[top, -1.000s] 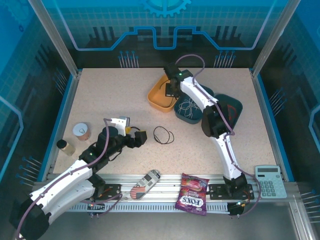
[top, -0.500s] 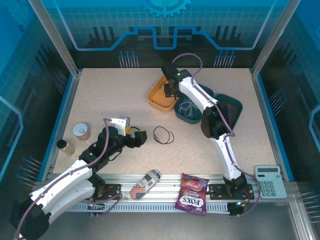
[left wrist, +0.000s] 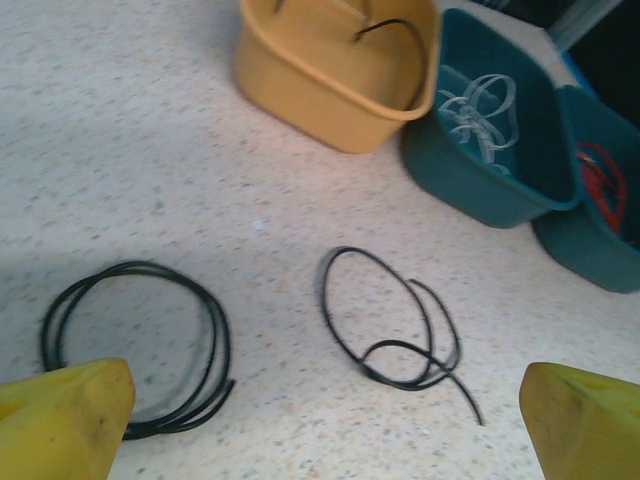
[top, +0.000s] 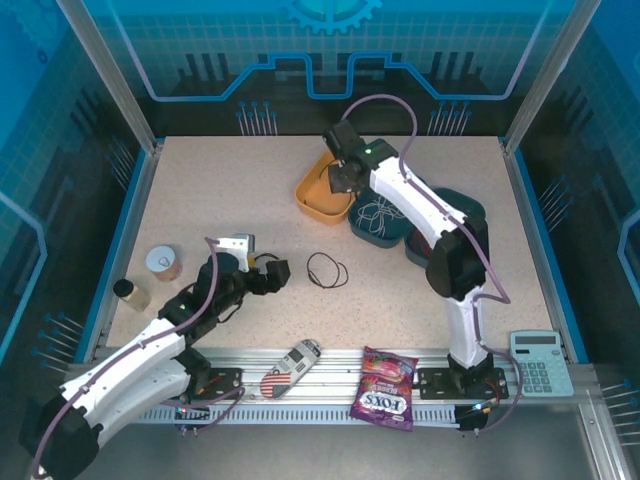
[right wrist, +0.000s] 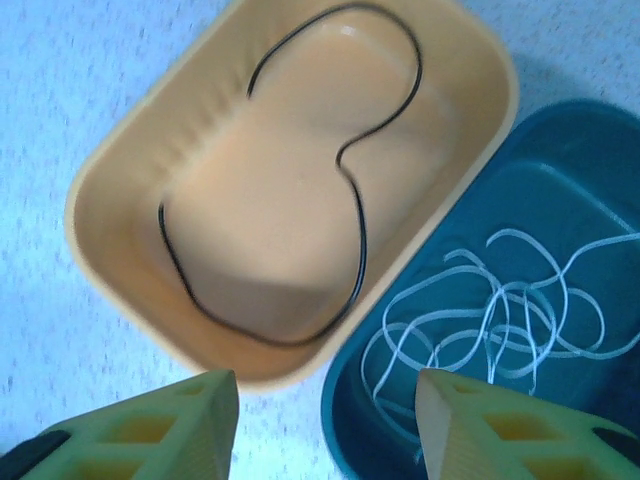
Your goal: Untangle the cables
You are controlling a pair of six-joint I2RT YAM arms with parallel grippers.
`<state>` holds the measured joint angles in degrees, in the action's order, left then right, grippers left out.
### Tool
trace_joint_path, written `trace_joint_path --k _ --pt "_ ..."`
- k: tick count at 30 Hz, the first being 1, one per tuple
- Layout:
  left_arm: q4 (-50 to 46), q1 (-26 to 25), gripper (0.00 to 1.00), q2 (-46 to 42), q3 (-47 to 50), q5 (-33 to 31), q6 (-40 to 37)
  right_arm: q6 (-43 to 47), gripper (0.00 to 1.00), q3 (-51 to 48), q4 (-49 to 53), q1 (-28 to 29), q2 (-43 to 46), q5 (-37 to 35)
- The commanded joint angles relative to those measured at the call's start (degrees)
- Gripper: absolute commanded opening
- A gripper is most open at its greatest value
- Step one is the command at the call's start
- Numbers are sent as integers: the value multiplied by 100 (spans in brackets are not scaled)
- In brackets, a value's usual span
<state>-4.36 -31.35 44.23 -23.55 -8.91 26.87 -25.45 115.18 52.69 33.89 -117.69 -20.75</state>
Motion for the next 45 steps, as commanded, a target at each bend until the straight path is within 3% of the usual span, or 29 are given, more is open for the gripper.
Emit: trace_joint_path --k 1,6,11,21,30,41,45 --pt "-749 8 99 175 -382 -720 358 143 53 -906 -459 278 676 127" --pt "-1005 222 99 500 -587 -659 679 14 62 -2326 -1118 628 1623 392" --pt "-905 471 99 908 -701 -276 861 -478 63 -3283 -1227 833 2099 441" --pt "-172 522 99 1424 -791 696 937 -1373 65 -3908 -954 1042 1658 589" --pt "547 451 99 1970 -724 1401 1411 -1428 49 -3766 -989 1062 956 616" --pt "303 461 99 1926 -607 1030 1567 -1182 40 -3444 -1086 1127 503 862" --pt "208 474 99 1879 -598 896 1584 -1052 32 -3374 -1117 1137 438 898"
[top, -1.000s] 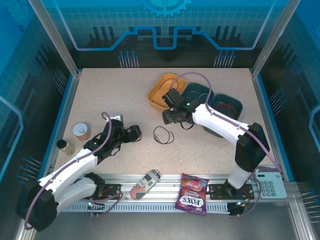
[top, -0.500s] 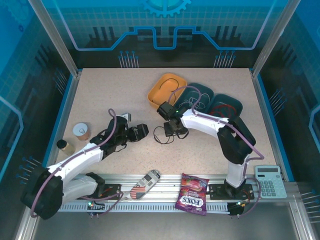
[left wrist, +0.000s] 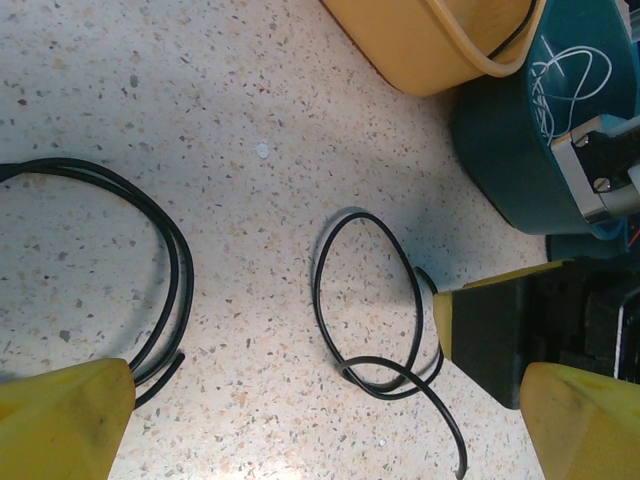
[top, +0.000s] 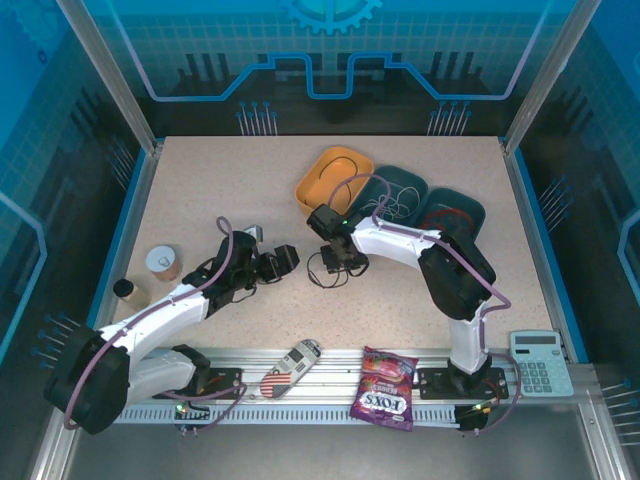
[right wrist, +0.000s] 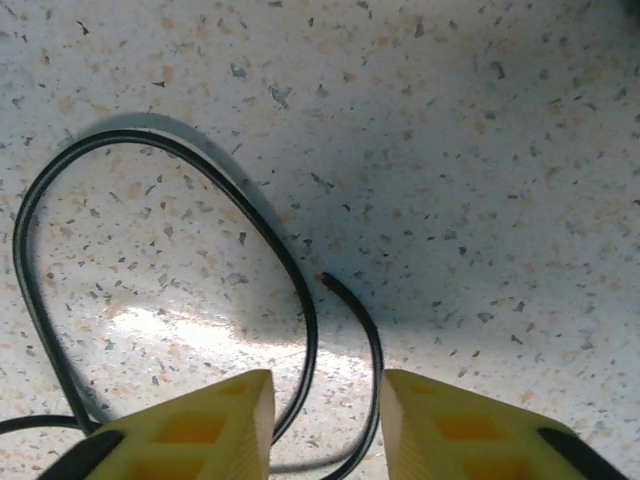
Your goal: Untangle the cables
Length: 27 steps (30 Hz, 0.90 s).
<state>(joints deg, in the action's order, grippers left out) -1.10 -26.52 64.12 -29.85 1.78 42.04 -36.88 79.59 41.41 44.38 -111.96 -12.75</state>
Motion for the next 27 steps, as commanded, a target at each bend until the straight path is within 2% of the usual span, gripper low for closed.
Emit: trace_joint_path --k 1,5,7,18,22,26,27 --pt "-126 -2 99 -113 31 -178 76 140 31 233 23 85 -173 97" --pt "-131 35 99 -103 22 -160 85 379 30 395 -5 86 -349 99" --pt "-130 48 99 -103 31 -142 94 526 26 511 24 70 -473 106" --pt "-116 58 99 -132 84 -160 94 946 24 832 95 0 -1048 170" --pt "-113 68 99 -136 94 -147 94 948 16 779 96 0 -1152 443" --pt "-127 90 99 -138 97 -159 85 1013 1 706 70 40 -1115 533" --pt "-133 88 99 -143 95 -159 81 1038 0 707 69 53 -1068 518"
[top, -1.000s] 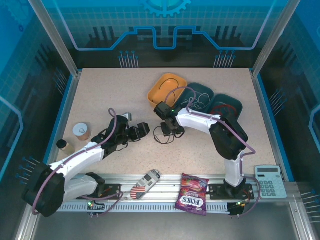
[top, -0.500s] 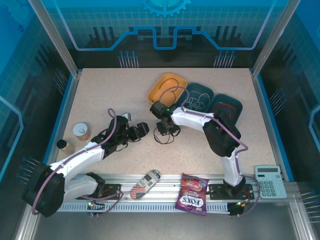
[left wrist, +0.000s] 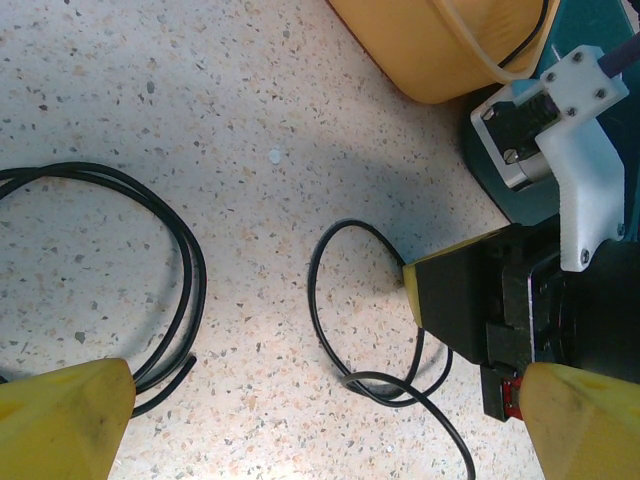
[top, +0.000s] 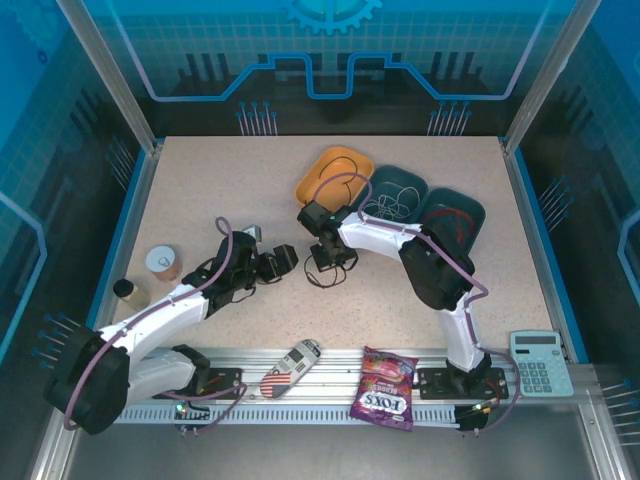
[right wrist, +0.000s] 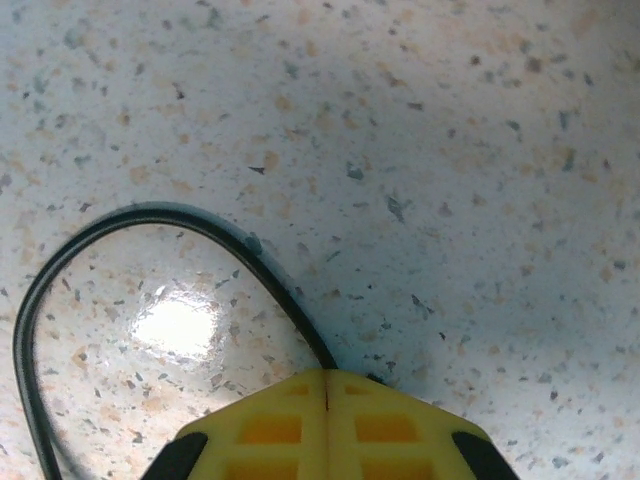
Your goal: Untangle the cables
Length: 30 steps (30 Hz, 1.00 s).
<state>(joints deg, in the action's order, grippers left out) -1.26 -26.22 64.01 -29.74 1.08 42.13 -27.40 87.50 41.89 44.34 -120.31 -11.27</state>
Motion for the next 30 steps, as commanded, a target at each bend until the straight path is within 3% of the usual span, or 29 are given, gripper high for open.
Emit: trace_joint_path --k 1,8,15,20,22,24,30 --pt "-115 58 99 -132 91 -85 72 104 0 -77 30 79 -193 347" --pt "-91 58 99 -123 125 -65 17 157 0 -128 -210 232 583 38" --pt "79 57 99 11 110 196 -49 -103 0 -641 -1026 238 1314 412" --pt "16 58 99 37 108 168 -30 -369 0 -589 -709 269 1319 574" --pt "-96 68 99 -16 129 -12 36 -455 13 -552 -545 362 1344 549" --pt "-251 86 99 -68 165 -276 171 -459 19 -479 -416 506 1381 503" --pt "-315 400 99 -156 442 -397 721 -404 30 -91 189 919 1292 189"
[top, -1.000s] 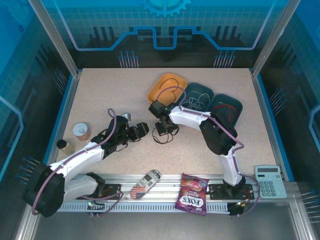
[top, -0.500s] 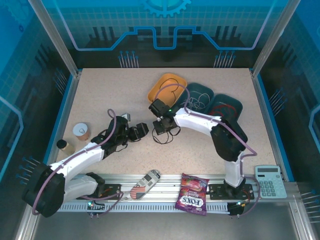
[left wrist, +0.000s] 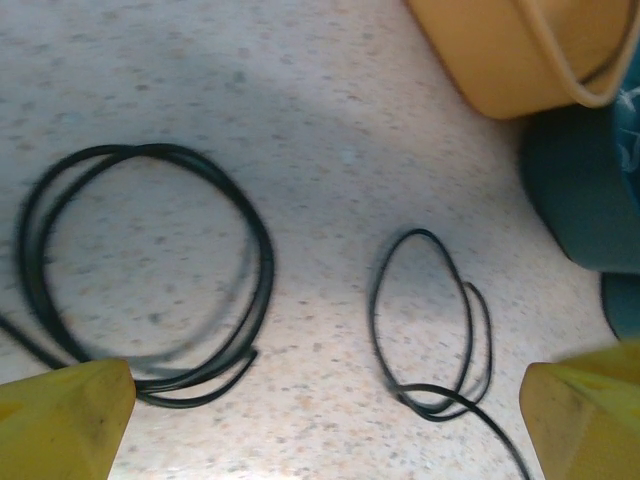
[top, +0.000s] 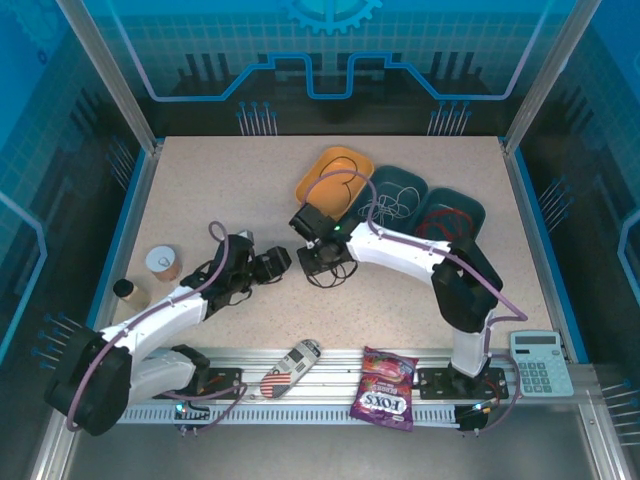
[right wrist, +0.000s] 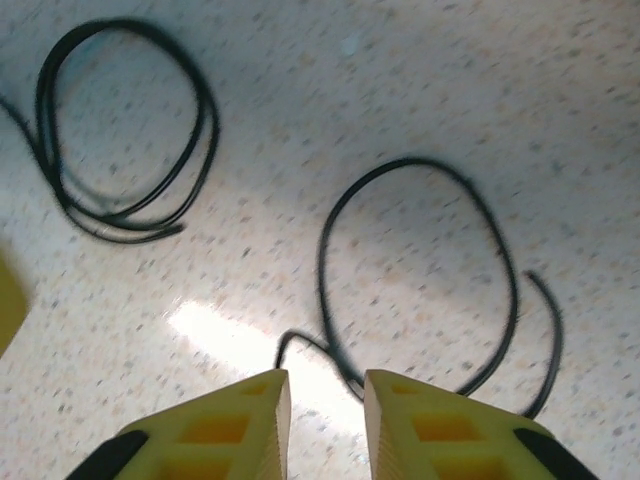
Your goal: Untangle the cables
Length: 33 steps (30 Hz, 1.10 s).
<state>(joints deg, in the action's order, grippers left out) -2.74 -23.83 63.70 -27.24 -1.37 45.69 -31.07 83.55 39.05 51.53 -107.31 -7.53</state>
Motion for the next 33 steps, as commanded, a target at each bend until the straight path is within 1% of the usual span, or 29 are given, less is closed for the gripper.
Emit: trace_joint_path --k 1,9,14,15,16,18,19,20,25,27,33 --pt "-150 204 99 -151 231 -123 389 -22 31 345 584 245 -38 -235" --pt "-220 335 99 -411 332 -127 359 -46 32 640 1233 408 -468 -653" --pt "-253 344 99 -468 369 -72 362 47 32 793 1172 411 -785 -620" --pt "-263 347 99 -480 370 -77 361 65 29 818 1137 411 -837 -559" --pt "-275 344 99 -498 378 -73 354 74 25 859 1114 408 -879 -517" --pt "-312 353 99 -540 371 -54 291 101 7 934 1118 423 -873 -557" --pt "-331 356 99 -564 361 -41 245 112 1 967 1131 433 -829 -638" --pt "-366 353 99 -585 339 -19 156 130 0 987 1139 461 -742 -759" --pt "-335 354 99 -740 304 61 -66 399 0 986 985 646 -132 -1424" --pt "-225 354 99 -793 315 142 -115 536 0 908 808 738 129 -1563" --pt "76 355 99 -821 290 433 -114 741 0 648 250 771 722 -1234"
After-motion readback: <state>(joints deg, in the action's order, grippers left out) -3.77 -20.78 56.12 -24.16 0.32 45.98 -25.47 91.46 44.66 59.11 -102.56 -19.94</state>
